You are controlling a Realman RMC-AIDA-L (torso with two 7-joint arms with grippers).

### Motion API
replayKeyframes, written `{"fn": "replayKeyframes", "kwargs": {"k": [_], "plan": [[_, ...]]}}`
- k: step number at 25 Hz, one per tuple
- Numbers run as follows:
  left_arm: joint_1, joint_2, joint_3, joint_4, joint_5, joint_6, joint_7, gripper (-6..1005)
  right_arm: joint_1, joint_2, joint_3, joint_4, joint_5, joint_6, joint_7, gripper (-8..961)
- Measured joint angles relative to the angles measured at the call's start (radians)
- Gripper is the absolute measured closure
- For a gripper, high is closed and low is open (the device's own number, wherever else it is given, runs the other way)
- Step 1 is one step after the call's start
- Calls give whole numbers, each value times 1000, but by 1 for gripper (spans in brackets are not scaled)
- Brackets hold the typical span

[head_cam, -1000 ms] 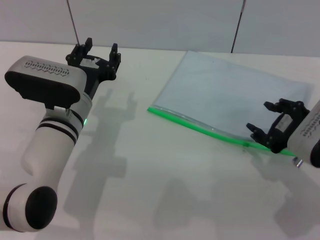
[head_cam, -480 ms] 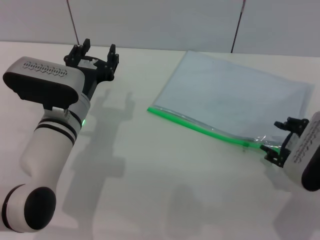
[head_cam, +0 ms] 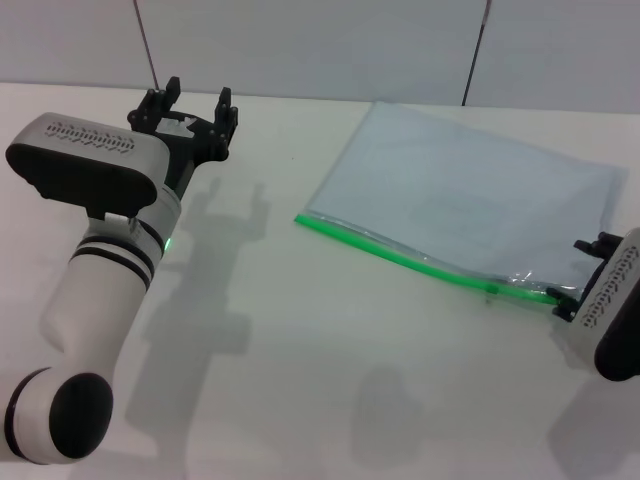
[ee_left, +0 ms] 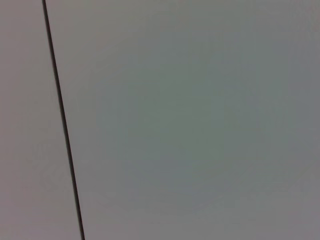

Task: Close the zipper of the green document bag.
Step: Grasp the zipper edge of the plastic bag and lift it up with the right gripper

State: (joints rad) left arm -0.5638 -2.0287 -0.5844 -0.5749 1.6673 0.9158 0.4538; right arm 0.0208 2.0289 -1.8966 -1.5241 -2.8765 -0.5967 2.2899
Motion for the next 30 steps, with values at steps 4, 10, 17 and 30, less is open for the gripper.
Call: {"fn": "replayKeyframes", "kwargs": {"k": [4,10,17,30], "plan": [[0,-1,-2,0,0,0,0,380,1,0,-4,1,-18,2,17,331],[3,-1,-2,1,-1,0,0,380,1,-1,-8,1,-18,-26,9,329],[7,-1,-3,3,-4,0,0,380,7,-3,-7,13,-19,-39,7,325],[9,-1,-3,4,-28,0,0,380,21,-4,3,43,-22,-32,-6,326]]}}
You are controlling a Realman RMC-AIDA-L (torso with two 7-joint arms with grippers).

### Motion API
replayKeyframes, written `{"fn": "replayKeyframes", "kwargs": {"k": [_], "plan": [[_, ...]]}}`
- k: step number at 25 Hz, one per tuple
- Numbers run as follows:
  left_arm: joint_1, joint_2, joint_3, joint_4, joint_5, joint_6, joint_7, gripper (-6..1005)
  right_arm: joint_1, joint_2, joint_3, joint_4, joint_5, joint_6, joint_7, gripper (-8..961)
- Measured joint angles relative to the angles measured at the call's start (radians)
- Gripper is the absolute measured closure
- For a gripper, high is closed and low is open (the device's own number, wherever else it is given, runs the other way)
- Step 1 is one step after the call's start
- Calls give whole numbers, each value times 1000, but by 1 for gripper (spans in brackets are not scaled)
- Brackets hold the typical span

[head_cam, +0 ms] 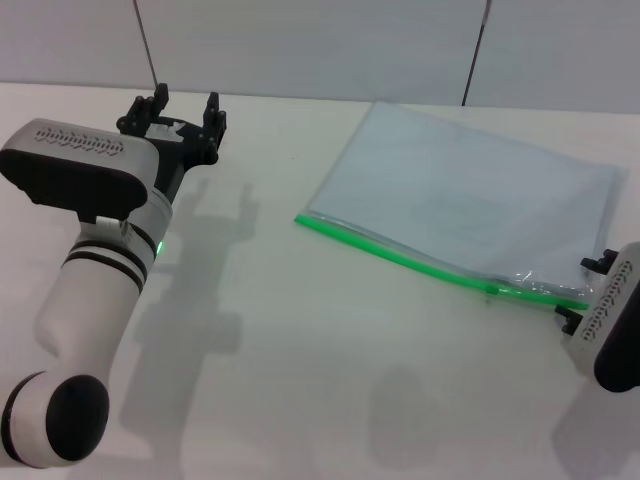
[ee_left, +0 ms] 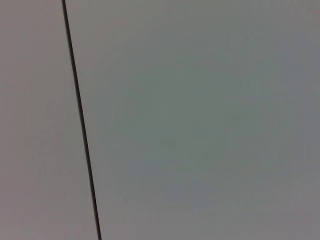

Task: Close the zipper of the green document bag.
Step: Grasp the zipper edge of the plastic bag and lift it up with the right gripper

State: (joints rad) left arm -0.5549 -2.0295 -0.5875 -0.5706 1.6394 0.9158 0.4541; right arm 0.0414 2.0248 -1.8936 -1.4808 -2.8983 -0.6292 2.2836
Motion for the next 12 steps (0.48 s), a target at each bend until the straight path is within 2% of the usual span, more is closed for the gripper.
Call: {"fn": "replayKeyframes", "kwargs": {"k": [12], "plan": [[12,6,0,-14,0,9,6,379,-31,3,-3,-59,-1,0,-58,327]]}}
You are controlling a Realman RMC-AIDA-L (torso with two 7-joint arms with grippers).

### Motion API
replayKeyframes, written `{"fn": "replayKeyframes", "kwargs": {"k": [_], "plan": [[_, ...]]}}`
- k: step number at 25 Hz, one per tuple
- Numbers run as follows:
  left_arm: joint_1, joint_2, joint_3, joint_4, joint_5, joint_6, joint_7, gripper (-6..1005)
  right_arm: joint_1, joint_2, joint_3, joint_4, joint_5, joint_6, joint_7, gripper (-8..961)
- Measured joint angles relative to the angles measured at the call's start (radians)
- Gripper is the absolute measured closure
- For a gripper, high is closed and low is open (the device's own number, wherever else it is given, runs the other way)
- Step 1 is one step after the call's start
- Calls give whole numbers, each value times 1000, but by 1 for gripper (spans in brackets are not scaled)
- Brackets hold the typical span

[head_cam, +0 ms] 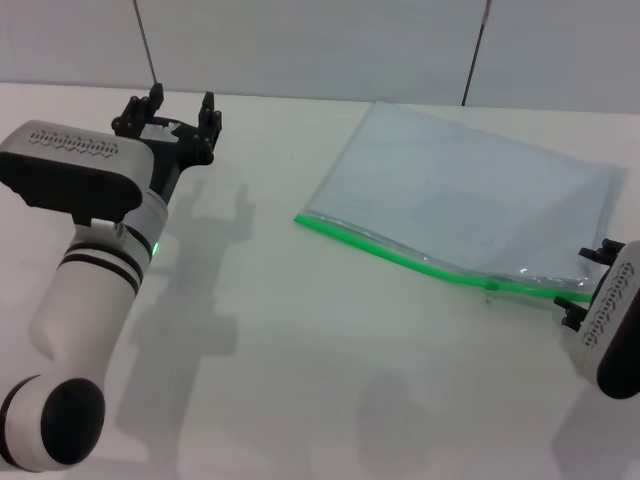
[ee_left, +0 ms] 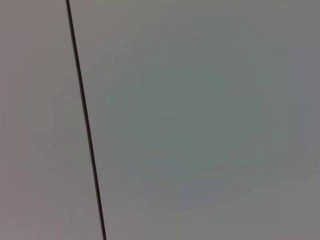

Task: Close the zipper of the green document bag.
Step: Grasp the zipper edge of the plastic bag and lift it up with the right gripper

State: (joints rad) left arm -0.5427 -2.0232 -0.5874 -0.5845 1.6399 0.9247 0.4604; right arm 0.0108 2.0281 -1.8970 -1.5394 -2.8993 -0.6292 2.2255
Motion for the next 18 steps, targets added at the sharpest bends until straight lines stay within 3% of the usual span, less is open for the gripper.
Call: {"fn": "replayKeyframes", "kwargs": {"k": [7,18], "plan": [[23,15,-19,-32,2,2,2,379,-12,1,-11,-11,0,-4,-47,328],[30,17,-23,-35,2,2,8,379,-30,1,4,-16,0,-5,-124,329]]}}
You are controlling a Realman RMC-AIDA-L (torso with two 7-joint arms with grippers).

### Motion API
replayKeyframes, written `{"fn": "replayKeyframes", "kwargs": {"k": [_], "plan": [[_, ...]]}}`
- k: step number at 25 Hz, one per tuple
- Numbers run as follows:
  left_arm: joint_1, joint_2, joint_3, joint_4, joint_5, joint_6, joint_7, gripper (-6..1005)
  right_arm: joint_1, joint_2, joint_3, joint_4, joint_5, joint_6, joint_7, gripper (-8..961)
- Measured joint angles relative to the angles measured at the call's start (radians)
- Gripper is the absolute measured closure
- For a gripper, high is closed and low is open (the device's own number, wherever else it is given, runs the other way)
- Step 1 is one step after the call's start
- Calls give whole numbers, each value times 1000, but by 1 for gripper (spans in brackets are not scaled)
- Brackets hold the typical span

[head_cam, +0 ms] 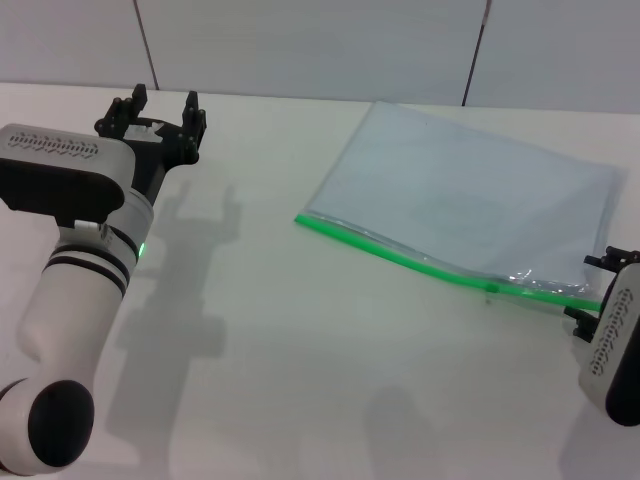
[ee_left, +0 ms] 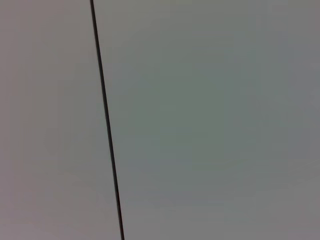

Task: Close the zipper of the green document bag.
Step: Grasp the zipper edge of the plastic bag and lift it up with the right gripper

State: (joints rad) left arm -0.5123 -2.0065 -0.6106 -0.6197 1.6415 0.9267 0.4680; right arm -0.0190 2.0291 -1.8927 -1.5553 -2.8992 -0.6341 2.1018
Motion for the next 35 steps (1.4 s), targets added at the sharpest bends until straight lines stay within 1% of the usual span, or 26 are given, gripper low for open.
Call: {"fn": "replayKeyframes", "kwargs": {"k": [9,15,22,35], "plan": [[0,2,-3,4,0,0,0,378,6,0,8,51,0,45,-76,329],[0,1,-14,6,0,0,0,378,12,0,4,88,0,96,-96,330],[1,0,-14,6,0,0,0,378,11,2,0,99,2,152,-97,330],[-3,-3,-17,4,3,5,0,378,41,3,5,131,2,174,-90,332]]}}
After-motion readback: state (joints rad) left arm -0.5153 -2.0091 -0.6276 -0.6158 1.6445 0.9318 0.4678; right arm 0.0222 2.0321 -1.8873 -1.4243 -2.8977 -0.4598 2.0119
